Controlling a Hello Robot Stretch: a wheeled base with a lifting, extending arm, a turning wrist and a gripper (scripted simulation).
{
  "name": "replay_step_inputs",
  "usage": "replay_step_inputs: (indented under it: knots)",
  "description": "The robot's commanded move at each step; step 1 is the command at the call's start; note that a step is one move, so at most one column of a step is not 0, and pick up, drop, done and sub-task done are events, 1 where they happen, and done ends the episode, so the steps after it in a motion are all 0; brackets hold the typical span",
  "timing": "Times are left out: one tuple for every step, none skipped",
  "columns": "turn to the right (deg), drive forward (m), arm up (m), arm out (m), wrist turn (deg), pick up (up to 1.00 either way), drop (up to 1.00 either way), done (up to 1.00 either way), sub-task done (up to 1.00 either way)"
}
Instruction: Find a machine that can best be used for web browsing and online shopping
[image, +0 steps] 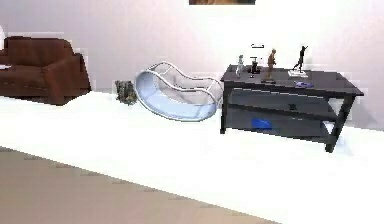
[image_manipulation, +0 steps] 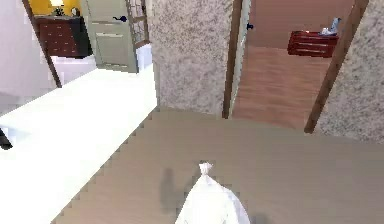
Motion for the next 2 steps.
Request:
replay_step_inputs:
  knots:
    - [0.0,0.4,0.0,0.0,0.0,0.0,0.0,0.0,0.0]
    - [24.0,0.0,0.0,0.0,0.0,0.0,0.0,0.0,0.0]
